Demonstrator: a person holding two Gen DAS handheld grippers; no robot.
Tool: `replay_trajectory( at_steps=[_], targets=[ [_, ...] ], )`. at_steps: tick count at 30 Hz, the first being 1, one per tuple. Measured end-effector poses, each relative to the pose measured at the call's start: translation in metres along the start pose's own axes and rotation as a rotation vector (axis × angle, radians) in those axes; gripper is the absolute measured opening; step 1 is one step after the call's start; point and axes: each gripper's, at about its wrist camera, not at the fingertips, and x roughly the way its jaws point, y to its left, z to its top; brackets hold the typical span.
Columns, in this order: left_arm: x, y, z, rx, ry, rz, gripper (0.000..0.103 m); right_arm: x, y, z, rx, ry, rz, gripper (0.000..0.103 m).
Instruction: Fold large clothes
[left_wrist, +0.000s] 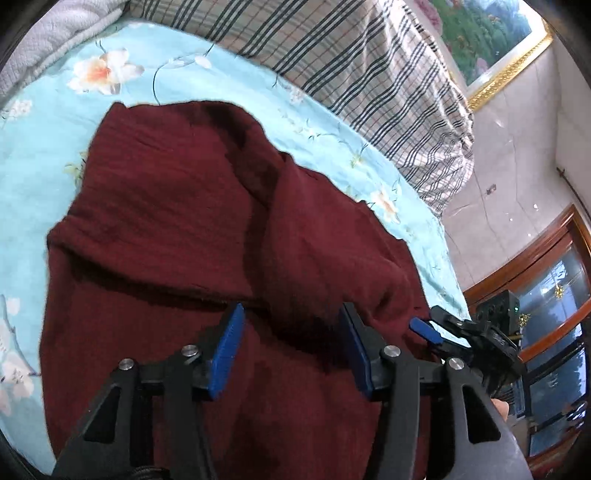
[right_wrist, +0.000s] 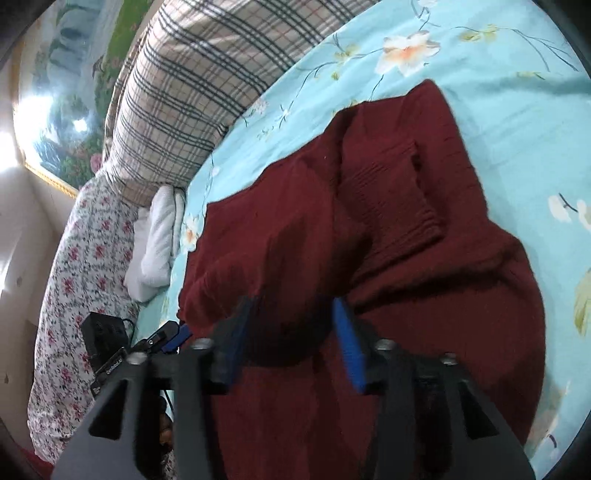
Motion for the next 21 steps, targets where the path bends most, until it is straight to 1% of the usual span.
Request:
replay_trajectory(
  at_steps=[2, 3, 4, 5, 6, 7, 8, 10, 12, 13, 14, 15, 16, 17, 18, 19, 21],
  targets=[
    [0.016, 0.002, 0.004, -0.021, 0.040, -0.025, 0.054, 0.010, 0.000, 0.000, 0.012, 0.022, 0.008, 0.059],
    [0.023, 0.001, 0.006, -0.024, 0.049, -0.030, 0.051, 0.015, 0.001, 0.000, 0.014, 0.031, 0.013, 0.059],
    [0.027, -0.002, 0.006, -0.019, 0.052, -0.040, 0.047, 0.019, 0.003, 0.000, 0.012, 0.040, 0.021, 0.059],
    [0.029, -0.008, 0.008, -0.001, 0.050, -0.052, 0.040, 0.026, 0.009, 0.000, -0.003, 0.054, 0.030, 0.056],
    [0.030, -0.013, 0.009, 0.019, 0.049, -0.056, 0.018, 0.031, 0.015, 0.001, -0.021, 0.063, 0.027, 0.047],
    [0.030, -0.020, 0.010, 0.043, 0.052, -0.060, 0.006, 0.035, 0.019, 0.002, -0.033, 0.075, 0.026, 0.022],
    [0.026, -0.027, 0.013, 0.068, 0.040, -0.056, 0.007, 0.037, 0.026, 0.004, -0.047, 0.081, 0.027, 0.008],
    [0.007, -0.040, 0.020, 0.109, -0.019, -0.054, 0.007, 0.030, 0.039, 0.008, -0.072, 0.048, 0.071, 0.008],
    [-0.010, -0.046, 0.024, 0.136, -0.068, -0.045, 0.007, 0.017, 0.058, 0.011, -0.121, 0.012, 0.144, 0.008],
    [-0.018, -0.045, 0.027, 0.149, -0.085, -0.017, 0.007, 0.015, 0.064, 0.010, -0.142, 0.018, 0.163, 0.008],
    [-0.020, -0.041, 0.028, 0.157, -0.084, 0.012, 0.007, 0.016, 0.069, 0.008, -0.165, 0.051, 0.168, 0.011],
    [-0.019, -0.037, 0.029, 0.158, -0.079, 0.035, 0.007, 0.018, 0.069, 0.006, -0.176, 0.073, 0.142, 0.012],
    [-0.015, -0.028, 0.029, 0.151, -0.061, 0.073, 0.006, 0.020, 0.066, 0.003, -0.185, 0.082, 0.102, 0.023],
    [-0.008, -0.016, 0.026, 0.131, -0.027, 0.109, 0.003, 0.020, 0.060, -0.001, -0.191, 0.079, 0.029, 0.037],
    [-0.004, -0.005, 0.023, 0.111, -0.001, 0.127, 0.003, 0.019, 0.052, -0.003, -0.179, 0.068, -0.010, 0.041],
    [0.000, 0.006, 0.018, 0.084, 0.027, 0.146, 0.004, 0.017, 0.045, -0.004, -0.154, 0.063, -0.025, 0.043],
    [0.000, 0.018, 0.013, 0.051, 0.045, 0.160, 0.004, 0.010, 0.031, -0.004, -0.096, 0.048, -0.023, 0.043]
  ],
)
